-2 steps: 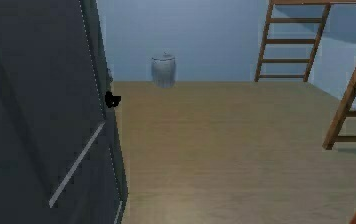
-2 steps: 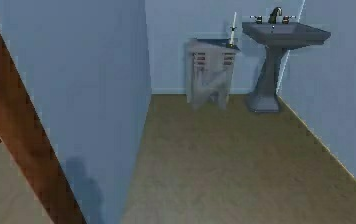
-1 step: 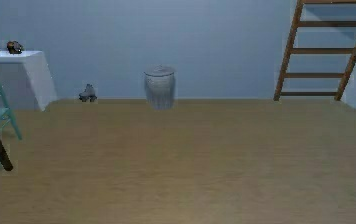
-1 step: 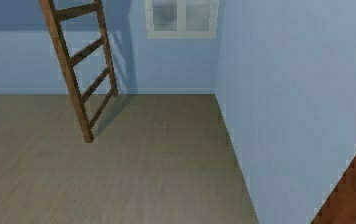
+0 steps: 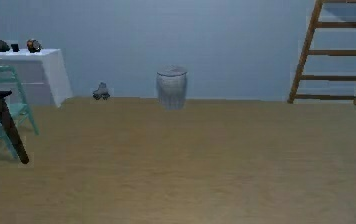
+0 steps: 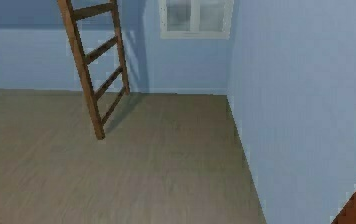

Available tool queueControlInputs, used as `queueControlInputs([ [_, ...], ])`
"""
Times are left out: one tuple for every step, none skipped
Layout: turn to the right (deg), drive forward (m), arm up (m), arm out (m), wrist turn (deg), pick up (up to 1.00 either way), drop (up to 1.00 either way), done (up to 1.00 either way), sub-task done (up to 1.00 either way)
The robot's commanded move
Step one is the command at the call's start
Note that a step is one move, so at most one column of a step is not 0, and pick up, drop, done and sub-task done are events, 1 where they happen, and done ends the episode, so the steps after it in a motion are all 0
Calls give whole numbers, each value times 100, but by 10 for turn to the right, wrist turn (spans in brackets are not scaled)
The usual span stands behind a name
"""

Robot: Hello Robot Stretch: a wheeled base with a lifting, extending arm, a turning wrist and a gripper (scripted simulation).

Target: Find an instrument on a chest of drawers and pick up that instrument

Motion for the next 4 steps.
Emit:
queueControlInputs([
  [0,45,0,0,0,0,0,0,0],
  [-330,0,0,0,0,0,0,0,0],
  [0,100,0,0,0,0,0,0,0],
  [-30,0,0,0,0,0,0,0,0],
])
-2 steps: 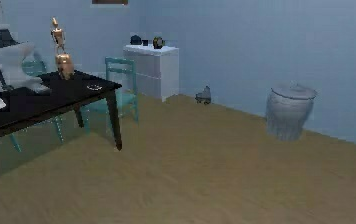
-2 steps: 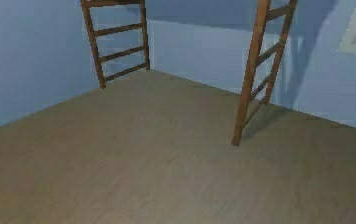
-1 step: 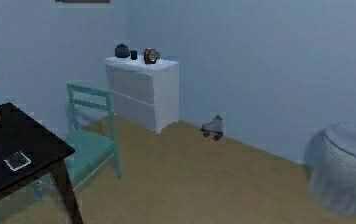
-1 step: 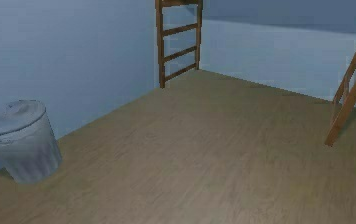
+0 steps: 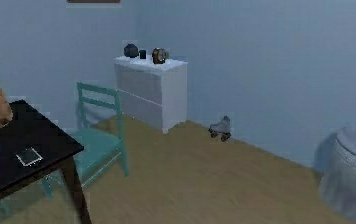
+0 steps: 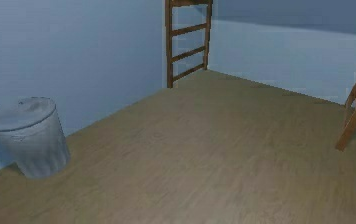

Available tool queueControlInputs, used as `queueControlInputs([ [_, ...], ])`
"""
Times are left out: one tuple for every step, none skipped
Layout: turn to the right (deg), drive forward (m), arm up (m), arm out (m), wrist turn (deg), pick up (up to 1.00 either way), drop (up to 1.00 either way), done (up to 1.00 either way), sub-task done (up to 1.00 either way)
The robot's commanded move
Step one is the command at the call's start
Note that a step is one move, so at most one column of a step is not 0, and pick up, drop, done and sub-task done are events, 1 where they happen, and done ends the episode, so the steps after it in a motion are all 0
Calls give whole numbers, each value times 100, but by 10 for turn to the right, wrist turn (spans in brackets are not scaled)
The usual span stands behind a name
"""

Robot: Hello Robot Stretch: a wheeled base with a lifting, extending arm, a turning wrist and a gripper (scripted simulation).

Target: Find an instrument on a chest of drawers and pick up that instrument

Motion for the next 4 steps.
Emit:
queueControlInputs([
  [60,0,0,0,0,0,0,0,0],
  [0,100,0,0,0,0,0,0,0],
  [120,0,0,0,0,0,0,0,0],
  [0,10,0,0,0,0,0,0,0],
])
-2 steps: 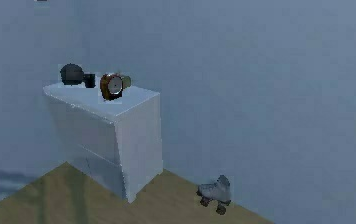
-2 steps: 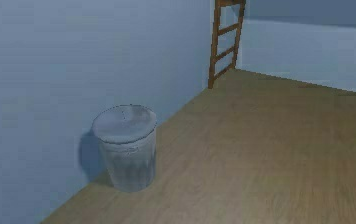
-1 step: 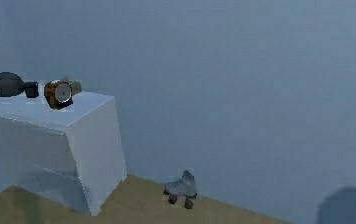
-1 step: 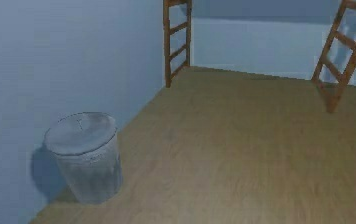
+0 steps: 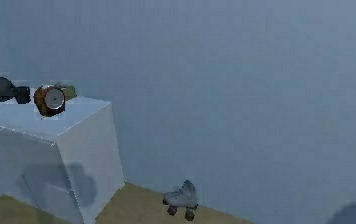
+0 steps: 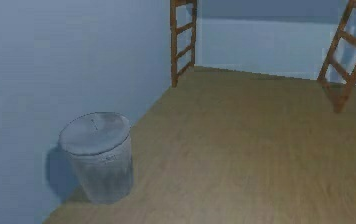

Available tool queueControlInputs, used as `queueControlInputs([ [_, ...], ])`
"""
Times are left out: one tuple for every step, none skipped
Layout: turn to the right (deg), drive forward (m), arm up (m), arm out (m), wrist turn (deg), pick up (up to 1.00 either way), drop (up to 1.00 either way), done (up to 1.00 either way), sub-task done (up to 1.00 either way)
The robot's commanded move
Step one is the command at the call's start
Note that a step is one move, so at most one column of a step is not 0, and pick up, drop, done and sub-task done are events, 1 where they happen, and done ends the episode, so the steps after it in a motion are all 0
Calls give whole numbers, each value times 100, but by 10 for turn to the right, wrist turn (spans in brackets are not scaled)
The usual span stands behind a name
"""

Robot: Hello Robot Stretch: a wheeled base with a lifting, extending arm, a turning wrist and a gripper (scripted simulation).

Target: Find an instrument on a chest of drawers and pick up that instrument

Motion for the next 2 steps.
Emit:
queueControlInputs([
  [-390,0,0,0,0,0,0,0,0],
  [0,25,0,0,0,0,0,0,0],
])
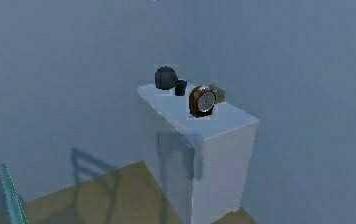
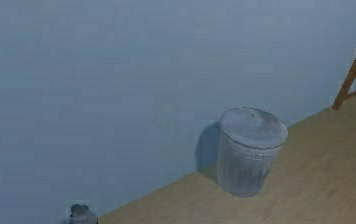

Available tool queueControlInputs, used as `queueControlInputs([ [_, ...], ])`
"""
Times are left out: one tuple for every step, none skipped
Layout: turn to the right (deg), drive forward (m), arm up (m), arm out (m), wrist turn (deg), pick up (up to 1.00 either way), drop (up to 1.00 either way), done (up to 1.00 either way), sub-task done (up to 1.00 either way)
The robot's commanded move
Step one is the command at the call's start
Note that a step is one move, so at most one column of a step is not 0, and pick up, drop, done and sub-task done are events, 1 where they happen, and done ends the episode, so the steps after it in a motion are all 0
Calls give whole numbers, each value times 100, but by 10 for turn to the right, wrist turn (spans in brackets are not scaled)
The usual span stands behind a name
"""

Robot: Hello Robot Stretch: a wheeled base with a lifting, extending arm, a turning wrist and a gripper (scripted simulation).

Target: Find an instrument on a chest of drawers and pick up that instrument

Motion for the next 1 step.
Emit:
queueControlInputs([
  [-30,0,0,0,0,0,0,0,0],
])
